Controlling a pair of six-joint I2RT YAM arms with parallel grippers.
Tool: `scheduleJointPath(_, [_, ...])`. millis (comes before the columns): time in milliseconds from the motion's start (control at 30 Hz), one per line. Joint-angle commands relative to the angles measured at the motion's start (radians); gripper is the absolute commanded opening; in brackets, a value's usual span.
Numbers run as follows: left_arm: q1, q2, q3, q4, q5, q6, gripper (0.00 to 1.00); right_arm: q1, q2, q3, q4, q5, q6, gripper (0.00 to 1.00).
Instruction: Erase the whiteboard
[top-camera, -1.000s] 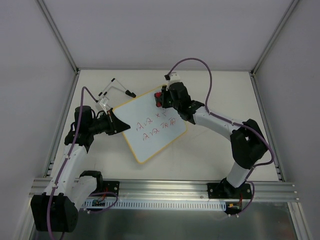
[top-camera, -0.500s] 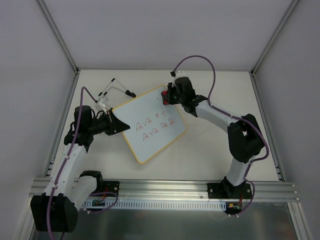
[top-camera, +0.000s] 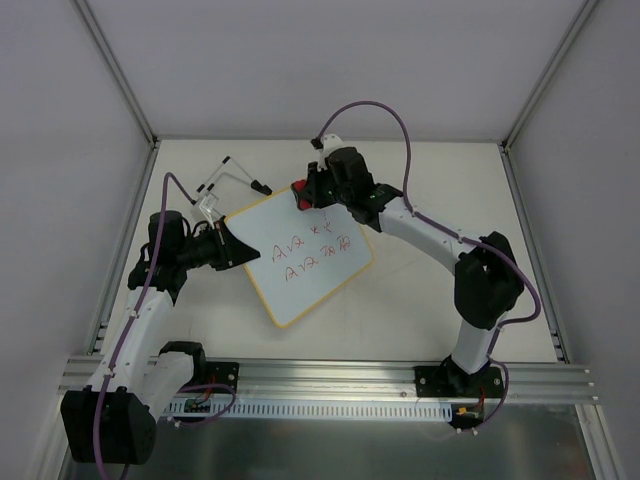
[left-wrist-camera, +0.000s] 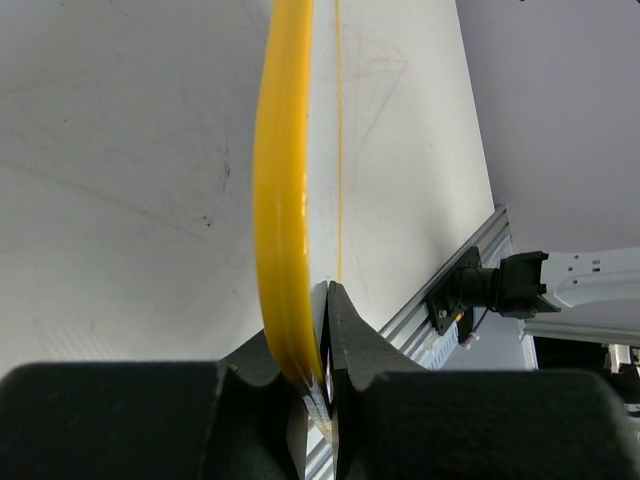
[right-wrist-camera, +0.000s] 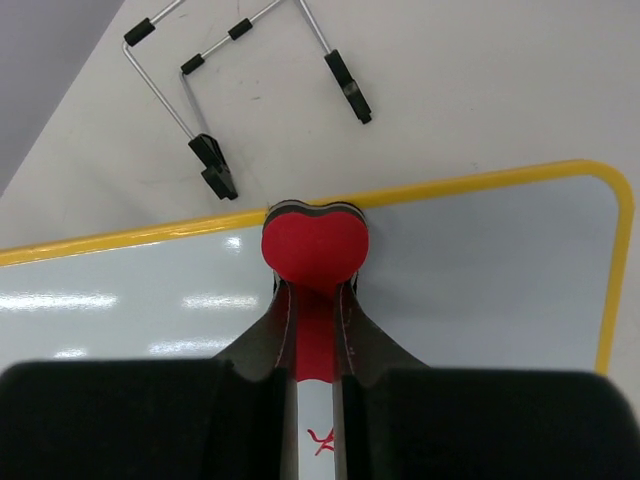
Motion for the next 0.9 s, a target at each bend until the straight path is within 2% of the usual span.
scheduleJointPath(0, [-0.029, -0.012, 0.032, -0.01, 0.047, 0.22, 0.0, -0.029, 0.031, -0.068, -0.076, 0.018, 0.011, 0.0])
scheduleJointPath(200, [-0.029, -0.015, 0.037, -0.013, 0.037, 0.22, 0.0, -0.092, -0.045, -0.284, 0.007, 0.044, 0.053, 0.0])
scheduleJointPath(433, [-0.029, -0.011, 0.032, -0.013, 0.038, 0.22, 0.0, -0.046, -0.081, -0.438, 0.125, 0.015, 0.102, 0.0])
scheduleJointPath(867, [-0.029, -0.008, 0.03, -0.013, 0.047, 0.215, 0.0, 0.204, -0.095, -0.334, 0.148, -0.022, 0.099, 0.0])
